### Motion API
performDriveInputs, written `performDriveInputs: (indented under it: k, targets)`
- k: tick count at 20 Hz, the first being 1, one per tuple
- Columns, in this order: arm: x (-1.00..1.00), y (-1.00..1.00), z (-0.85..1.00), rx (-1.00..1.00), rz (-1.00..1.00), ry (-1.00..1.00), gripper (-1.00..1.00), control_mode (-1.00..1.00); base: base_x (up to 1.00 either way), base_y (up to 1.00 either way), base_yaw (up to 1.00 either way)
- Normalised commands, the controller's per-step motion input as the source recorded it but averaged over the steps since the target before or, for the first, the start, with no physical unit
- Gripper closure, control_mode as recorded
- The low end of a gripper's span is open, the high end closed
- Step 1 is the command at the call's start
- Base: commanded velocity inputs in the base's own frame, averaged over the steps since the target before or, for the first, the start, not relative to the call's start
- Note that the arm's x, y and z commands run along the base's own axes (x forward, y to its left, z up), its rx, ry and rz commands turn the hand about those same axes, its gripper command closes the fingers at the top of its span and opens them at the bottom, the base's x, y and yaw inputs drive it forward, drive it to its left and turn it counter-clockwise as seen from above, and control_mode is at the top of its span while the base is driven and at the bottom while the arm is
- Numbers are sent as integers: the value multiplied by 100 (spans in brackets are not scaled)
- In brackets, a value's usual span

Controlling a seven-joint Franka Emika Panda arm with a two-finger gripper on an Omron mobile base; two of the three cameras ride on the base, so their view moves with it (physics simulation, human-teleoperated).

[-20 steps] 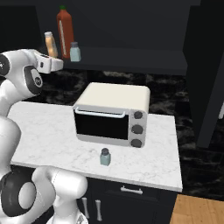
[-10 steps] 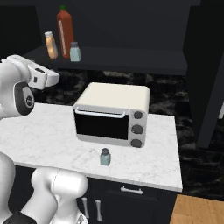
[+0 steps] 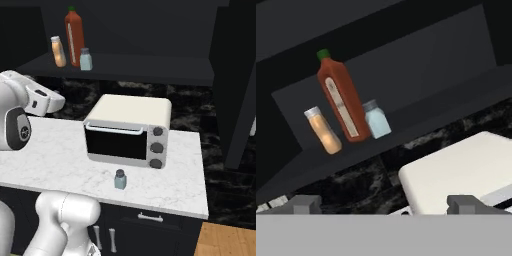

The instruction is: Put the shaker and condiment bottle from the counter next to their counterparts in the cabinet.

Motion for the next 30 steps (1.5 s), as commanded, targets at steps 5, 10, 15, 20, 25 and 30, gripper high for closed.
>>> performDriveInputs:
  k: [5,10,15,20,25,30]
  targets:
    - [-9,-28,3,0,13,16,-100,-100,0,0,0]
    - [-12,-38,0,0,20,13,-100,-100,0,0,0]
    - [-41,-23,-10,-1,12,14,-100,-100,0,0,0]
    - [-22,-2,-44,-5,5,18,-100,-100,0,0,0]
    - [-62,-53,-34,0,12,0,-100,-100,0,0,0]
    - [-60,-61,-50,0,24,0,-100,-100,0,0,0]
